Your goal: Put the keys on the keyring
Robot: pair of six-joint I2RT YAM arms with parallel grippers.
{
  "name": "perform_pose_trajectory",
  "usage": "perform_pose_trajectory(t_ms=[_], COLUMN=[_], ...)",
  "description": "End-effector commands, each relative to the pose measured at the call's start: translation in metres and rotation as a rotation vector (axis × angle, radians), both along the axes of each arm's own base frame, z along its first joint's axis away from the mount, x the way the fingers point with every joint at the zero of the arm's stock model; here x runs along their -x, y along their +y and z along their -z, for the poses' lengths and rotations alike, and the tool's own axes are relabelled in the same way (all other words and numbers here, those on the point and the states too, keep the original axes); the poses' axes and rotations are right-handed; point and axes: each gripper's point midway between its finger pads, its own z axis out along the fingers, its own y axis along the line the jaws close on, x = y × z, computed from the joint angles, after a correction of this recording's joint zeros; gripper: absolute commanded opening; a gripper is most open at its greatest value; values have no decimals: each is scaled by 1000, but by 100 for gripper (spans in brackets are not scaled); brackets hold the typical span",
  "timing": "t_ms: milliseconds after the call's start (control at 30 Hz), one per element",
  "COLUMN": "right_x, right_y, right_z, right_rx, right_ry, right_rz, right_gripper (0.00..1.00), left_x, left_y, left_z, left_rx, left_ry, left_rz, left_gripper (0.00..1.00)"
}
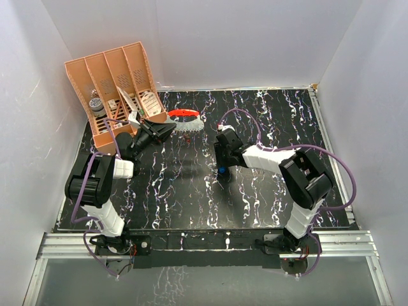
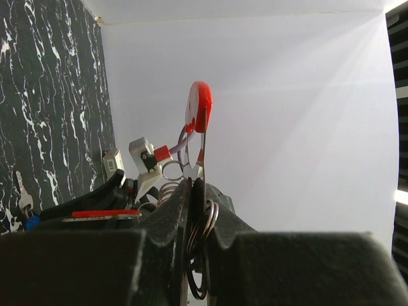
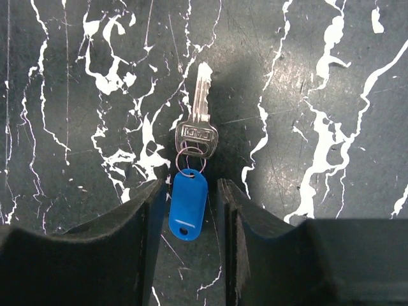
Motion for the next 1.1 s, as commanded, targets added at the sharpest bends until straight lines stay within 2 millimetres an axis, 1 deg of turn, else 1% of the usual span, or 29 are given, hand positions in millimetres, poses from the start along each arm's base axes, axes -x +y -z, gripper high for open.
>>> perform_pose_trajectory(t_ms=[0, 33, 67, 133, 167, 233, 300, 433, 500, 567, 667, 733, 767, 833, 900, 933, 1067], right_x=[-2, -1, 0, 1, 2, 4, 3, -2, -7, -10, -11, -11, -10, -9, -7, -6, -2], right_y=[0, 0, 0, -1, -2, -4, -7, -8, -7, -7, -7, -7, -6, -3, 1, 3, 13], right_z=[7, 9, 12, 15, 17, 18, 14, -1, -27, -43, -58, -63, -64, -65, -65, -64, -61], right_rx=[-12, -10, -9, -5, -1, 8, 11, 6, -29, -48, -64, -72, -77, -92, -109, -117, -122], right_ry=[1, 6, 13, 25, 32, 35, 22, -25, -85, -128, -161, -169, -168, -162, -152, -145, -134], right_rz=[14, 14, 13, 17, 21, 29, 39, 49, 53, 58, 59, 56, 52, 44, 36, 34, 39], right_gripper=[34, 33, 29, 16, 12, 5, 0, 0, 0, 0, 0, 0, 5, 11, 20, 22, 23], left_x=[12, 12, 12, 12, 12, 12, 12, 12, 12, 11, 11, 11, 11, 11, 11, 11, 12], left_y=[5, 5, 5, 5, 5, 5, 5, 5, 5, 5, 5, 5, 5, 5, 5, 5, 5], left_z=[-40, -40, -40, -40, -40, -40, -39, -38, -37, -37, -37, -37, -37, -37, -38, -38, -40], left_rx=[31, 32, 33, 33, 33, 33, 31, 34, 35, 36, 36, 36, 36, 37, 37, 37, 39], left_ry=[-179, -178, -177, -178, -178, -175, -175, -175, -172, -171, -172, -171, -171, -170, -173, -173, -174], left_rz=[-3, -2, -2, -2, -2, -2, -2, -1, -1, 0, -1, 0, 0, 0, -3, -3, -5], left_gripper=[0, 0, 0, 0, 0, 0, 0, 0, 0, 0, 0, 0, 0, 0, 0, 0, 0])
